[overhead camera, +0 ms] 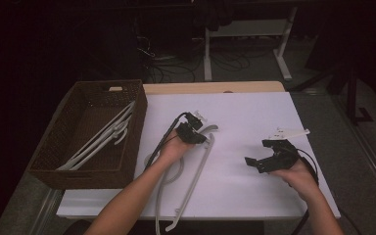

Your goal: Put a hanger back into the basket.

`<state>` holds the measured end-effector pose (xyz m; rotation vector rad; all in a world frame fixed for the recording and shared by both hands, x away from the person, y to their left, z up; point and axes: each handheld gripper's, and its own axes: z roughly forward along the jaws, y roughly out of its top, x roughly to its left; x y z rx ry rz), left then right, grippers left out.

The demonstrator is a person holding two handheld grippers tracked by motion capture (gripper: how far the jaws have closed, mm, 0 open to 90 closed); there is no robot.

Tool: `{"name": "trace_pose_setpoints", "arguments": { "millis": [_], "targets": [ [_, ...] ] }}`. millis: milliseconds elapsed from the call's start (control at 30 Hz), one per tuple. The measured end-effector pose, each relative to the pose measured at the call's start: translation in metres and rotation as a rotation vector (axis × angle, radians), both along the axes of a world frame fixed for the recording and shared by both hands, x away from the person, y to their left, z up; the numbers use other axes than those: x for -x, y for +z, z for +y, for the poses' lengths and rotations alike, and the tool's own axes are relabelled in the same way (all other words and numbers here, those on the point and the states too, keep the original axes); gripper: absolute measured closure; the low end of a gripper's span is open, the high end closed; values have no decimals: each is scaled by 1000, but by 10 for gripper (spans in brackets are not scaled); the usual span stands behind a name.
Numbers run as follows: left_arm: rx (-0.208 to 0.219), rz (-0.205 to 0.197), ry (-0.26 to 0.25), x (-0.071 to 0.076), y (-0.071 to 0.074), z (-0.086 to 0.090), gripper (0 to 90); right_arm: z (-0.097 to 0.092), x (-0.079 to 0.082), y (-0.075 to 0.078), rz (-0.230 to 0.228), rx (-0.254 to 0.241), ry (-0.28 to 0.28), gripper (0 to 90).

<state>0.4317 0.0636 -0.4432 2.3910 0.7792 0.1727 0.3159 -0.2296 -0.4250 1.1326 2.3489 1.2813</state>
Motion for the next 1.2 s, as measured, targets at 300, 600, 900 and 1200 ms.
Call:
{"name": "trace_pose_setpoints", "arguments": {
  "millis": [300,600,900,1200],
  "targets": [
    [15,-26,20,-11,0,-9,900,2,0,1,0,3,6,0],
    [11,-39,64,-49,0,-27,900,2,-1,1,-3,0,9,0],
    [50,-28,71,-64,10,-27,900,1,-1,0,-1,-4,12,0],
    [72,-45,77,0,36,33,900,1,3,1,-3,3,1,0]
  ]
}}
